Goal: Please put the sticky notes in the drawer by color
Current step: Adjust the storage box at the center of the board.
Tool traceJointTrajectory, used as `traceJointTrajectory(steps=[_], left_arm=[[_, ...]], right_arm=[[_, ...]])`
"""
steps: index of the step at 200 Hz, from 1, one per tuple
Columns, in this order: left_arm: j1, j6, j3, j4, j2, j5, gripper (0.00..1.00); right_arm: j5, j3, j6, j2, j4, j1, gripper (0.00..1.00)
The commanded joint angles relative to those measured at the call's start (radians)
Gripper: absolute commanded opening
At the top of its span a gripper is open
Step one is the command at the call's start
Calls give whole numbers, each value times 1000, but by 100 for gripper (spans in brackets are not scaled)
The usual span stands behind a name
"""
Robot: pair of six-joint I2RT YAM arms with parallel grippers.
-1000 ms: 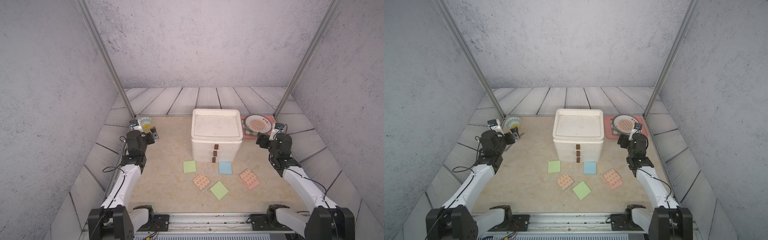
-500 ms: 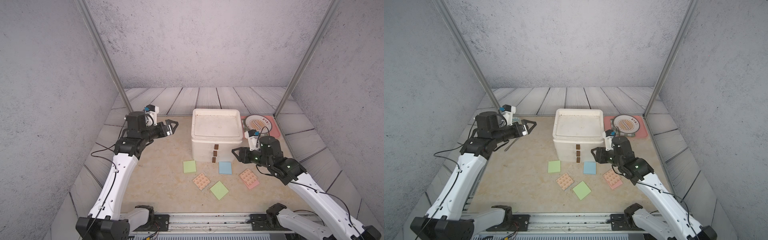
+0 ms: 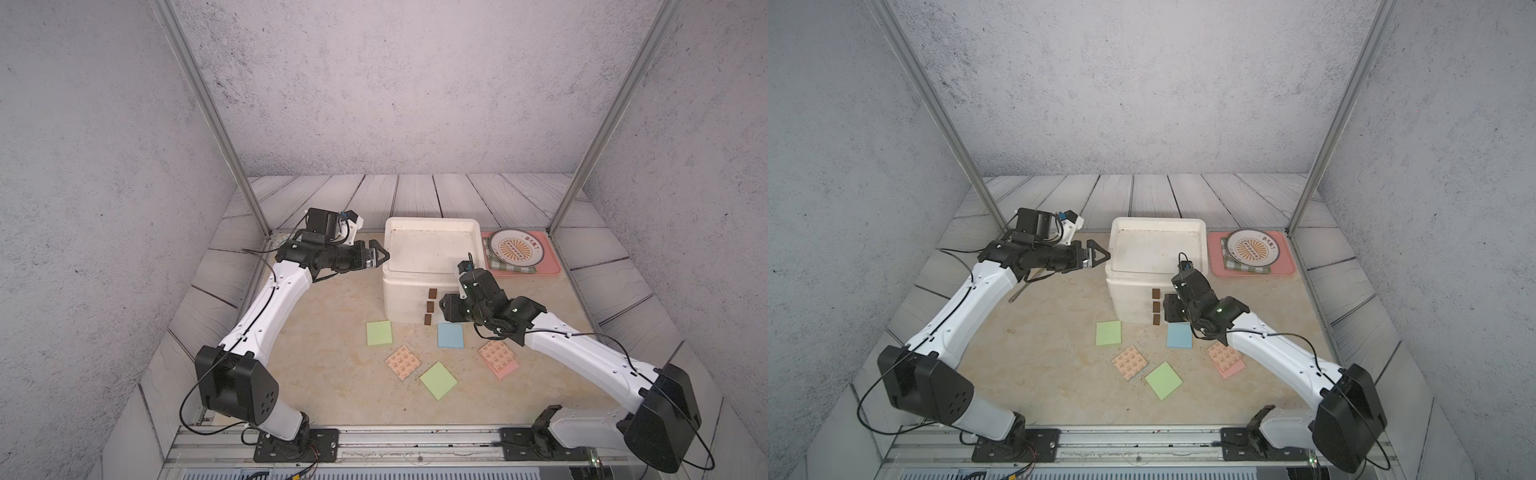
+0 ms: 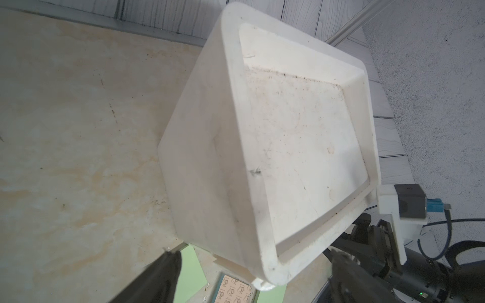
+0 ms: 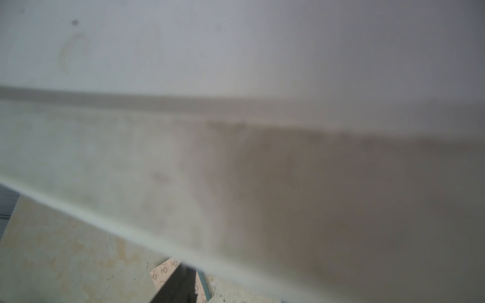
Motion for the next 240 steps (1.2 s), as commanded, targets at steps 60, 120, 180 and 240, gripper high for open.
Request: traceJointTrajectory(steps=[60,120,180,240], left_arm=[[-1,-6,-41,75,49,8,96],[2,6,103,48,249,-31,95],[2,2,275,18,373,-39,93],[2,-26,298,54,463,22,69]], right_arm=[[178,-40,-83,155,358,-10,56],[70,109,-119,252,276,-49,57],[-22,121,-125,123,209,-50,58],[-36,172,-107,146,178,-51,61]])
